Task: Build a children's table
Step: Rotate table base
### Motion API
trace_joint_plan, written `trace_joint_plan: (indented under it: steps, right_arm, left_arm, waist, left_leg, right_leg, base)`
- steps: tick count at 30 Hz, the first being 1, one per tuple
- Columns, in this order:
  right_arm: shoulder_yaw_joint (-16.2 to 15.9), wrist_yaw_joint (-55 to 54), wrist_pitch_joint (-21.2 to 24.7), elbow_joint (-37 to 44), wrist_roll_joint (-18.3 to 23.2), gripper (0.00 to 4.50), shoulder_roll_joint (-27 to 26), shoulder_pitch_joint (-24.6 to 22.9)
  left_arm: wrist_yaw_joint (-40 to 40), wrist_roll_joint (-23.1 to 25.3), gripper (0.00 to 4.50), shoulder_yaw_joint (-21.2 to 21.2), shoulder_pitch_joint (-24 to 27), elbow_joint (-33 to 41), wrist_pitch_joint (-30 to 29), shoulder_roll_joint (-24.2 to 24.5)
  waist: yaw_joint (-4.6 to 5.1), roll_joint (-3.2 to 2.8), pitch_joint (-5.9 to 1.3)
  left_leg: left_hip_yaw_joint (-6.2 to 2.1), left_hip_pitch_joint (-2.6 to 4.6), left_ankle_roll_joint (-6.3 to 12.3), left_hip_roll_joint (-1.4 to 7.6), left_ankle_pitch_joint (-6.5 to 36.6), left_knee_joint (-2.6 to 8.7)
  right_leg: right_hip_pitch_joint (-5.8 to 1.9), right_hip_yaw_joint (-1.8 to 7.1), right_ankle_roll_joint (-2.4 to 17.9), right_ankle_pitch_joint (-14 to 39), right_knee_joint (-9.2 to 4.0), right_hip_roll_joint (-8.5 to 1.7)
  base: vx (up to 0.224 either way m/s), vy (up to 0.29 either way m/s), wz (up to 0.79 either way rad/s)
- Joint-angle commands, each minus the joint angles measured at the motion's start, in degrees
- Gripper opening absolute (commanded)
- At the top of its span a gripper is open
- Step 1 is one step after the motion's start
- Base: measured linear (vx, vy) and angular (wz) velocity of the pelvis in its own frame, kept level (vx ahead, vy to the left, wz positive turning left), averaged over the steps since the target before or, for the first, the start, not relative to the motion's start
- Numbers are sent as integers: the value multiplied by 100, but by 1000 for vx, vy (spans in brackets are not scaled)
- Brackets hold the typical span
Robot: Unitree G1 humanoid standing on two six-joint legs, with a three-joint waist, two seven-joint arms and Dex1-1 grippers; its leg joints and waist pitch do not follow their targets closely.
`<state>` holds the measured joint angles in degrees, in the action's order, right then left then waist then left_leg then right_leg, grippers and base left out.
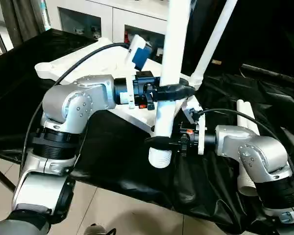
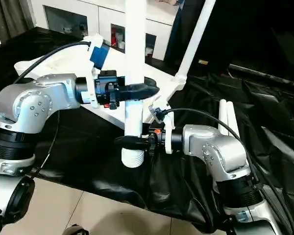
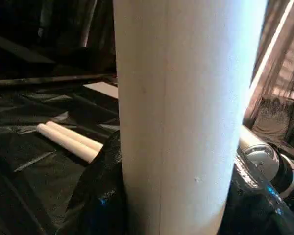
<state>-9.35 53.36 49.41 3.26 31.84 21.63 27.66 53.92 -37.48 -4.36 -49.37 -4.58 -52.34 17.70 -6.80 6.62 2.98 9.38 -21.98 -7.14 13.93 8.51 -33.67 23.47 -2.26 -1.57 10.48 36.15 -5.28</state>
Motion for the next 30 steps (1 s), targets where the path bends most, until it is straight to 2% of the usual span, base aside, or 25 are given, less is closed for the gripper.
trace_joint_plan:
  steps: [1,3,10,16,17,21,22,26,27,28,30]
  right_arm:
    - [139,39,40,63,44,279,120,-27]
    - [124,40,45,71,54,276,113,-38]
    - [69,44,64,51,87,209,105,-49]
    - [57,39,48,35,74,199,96,-56]
    - [65,6,17,16,45,199,71,-57]
    - [185,-182,-89,-39,21,198,-20,-52]
    - [216,-224,-116,-57,14,196,-46,-47]
    - [634,-651,-189,-179,136,195,-338,-23]
    - [780,-776,-194,-201,213,195,-439,-18]
    - [1039,-1033,-239,-218,330,195,-612,-7]
    - [1345,-1314,-293,-224,497,194,-799,9]
  left_arm:
    - [60,-39,180,-29,-2,125,-24,-16]
    - [63,-55,180,-20,-9,124,-30,-16]
    - [55,-82,180,5,-44,77,-32,-6]
    - [27,-83,180,33,-44,86,-52,-12]
    - [-90,6,236,30,-45,98,-12,-11]
    - [-164,-102,259,196,-39,38,-20,-93]
    - [-192,-102,286,233,-29,24,21,-112]
    - [-672,41,299,584,44,-148,603,-396]
    - [-783,15,299,698,71,-180,703,-472]
    - [-983,-102,299,992,122,-259,939,-643]
    - [-1310,-230,299,1392,165,-401,1227,-851]
  waist:
    - [-29,-108,-407]
    - [-29,-103,-409]
    - [-36,-93,-409]
    - [-50,-99,-406]
    - [-58,-111,-409]
    - [-69,-114,-408]
    - [-69,-112,-409]
    - [-91,-83,-416]
    - [-96,-98,-415]
    - [-100,-79,-413]
    - [-122,-69,-419]
  left_leg:
    - [131,97,-375,-152,1045,368]
    - [131,97,-370,-151,1045,365]
    - [132,103,-366,-147,1039,366]
    - [132,101,-371,-149,1028,367]
    - [130,105,-379,-145,1036,366]
    - [132,110,-398,-149,1058,366]
    - [131,109,-402,-148,1073,365]
    - [132,105,-403,-148,1087,362]
    - [132,101,-397,-148,1082,362]
    - [139,99,-386,-149,1059,361]
    - [142,95,-370,-157,999,354]
  right_leg:
    - [-306,75,973,661,-351,-95]
    - [-309,76,971,651,-351,-96]
    - [-304,75,979,660,-351,-99]
    - [-303,75,982,637,-347,-98]
    - [-302,76,977,629,-343,-99]
    - [-297,76,971,656,-348,-100]
    - [-297,76,968,666,-350,-101]
    - [-303,74,964,687,-359,-108]
    - [-300,80,942,694,-355,-107]
    - [-294,85,944,663,-363,-109]
    - [-294,87,947,599,-346,-106]
  base:
    - [0,0,0]
    - [0,0,0]
    - [0,0,0]
    - [0,0,0]
    - [0,0,0]
    - [0,0,0]
    - [0,0,0]
    - [0,0,0]
    - [0,0,0]
    - [0,0,0]
    - [0,0,0]
